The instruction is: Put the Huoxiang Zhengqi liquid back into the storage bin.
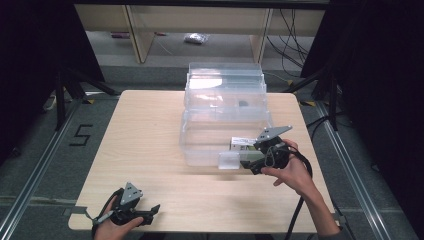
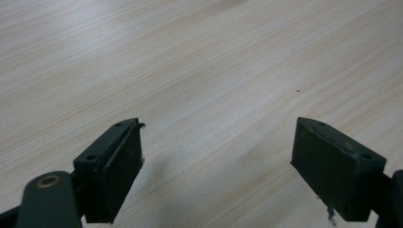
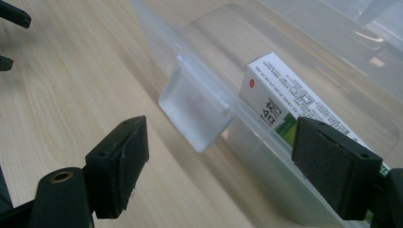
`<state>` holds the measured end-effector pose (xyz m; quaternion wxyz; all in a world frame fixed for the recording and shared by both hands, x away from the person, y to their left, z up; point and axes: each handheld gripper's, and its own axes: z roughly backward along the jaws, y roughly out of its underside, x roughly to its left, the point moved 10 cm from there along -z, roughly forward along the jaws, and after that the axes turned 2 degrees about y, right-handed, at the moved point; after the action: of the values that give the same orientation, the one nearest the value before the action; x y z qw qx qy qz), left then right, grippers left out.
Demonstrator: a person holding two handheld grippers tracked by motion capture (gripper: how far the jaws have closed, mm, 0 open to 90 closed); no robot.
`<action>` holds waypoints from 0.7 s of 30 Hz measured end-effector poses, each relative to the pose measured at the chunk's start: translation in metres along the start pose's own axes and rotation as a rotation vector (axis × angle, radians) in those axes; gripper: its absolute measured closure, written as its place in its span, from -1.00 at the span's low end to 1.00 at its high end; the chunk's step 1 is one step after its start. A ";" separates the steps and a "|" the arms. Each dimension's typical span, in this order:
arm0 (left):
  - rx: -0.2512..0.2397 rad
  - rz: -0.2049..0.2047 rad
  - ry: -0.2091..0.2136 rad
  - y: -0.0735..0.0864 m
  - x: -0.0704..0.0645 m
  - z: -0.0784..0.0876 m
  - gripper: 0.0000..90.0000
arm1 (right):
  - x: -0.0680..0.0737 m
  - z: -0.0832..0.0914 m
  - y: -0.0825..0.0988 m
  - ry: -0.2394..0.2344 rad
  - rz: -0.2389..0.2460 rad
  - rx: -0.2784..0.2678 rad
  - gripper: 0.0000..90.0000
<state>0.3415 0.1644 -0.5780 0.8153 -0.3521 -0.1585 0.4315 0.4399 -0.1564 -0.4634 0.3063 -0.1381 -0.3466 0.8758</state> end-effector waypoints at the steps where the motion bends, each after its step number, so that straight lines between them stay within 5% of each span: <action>1: -0.001 0.000 0.000 0.000 0.000 0.000 -0.63 | 0.001 0.000 0.001 -0.008 0.007 0.009 -0.53; 5: -0.014 0.001 -0.013 -0.001 0.000 -0.001 -0.63 | 0.004 -0.001 0.005 -0.001 0.008 0.004 -0.53; 7: 0.022 -0.038 0.006 0.002 0.001 0.003 -0.63 | 0.006 -0.002 0.006 -0.008 0.006 -0.002 -0.53; 8: -0.024 0.009 0.003 -0.002 -0.002 -0.001 -0.63 | 0.006 -0.001 0.008 -0.009 0.009 0.019 -0.53; 11: 0.015 -0.031 0.004 0.001 0.000 0.002 -0.63 | 0.009 -0.002 0.012 -0.010 -0.004 0.008 -0.53; 21: 0.014 -0.032 0.008 0.001 0.000 0.002 -0.63 | 0.014 -0.005 0.024 -0.019 -0.010 0.027 -0.54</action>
<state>0.3397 0.1654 -0.5768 0.8251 -0.3456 -0.1580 0.4181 0.4210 -0.1586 -0.4841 0.3093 -0.1239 -0.3385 0.8800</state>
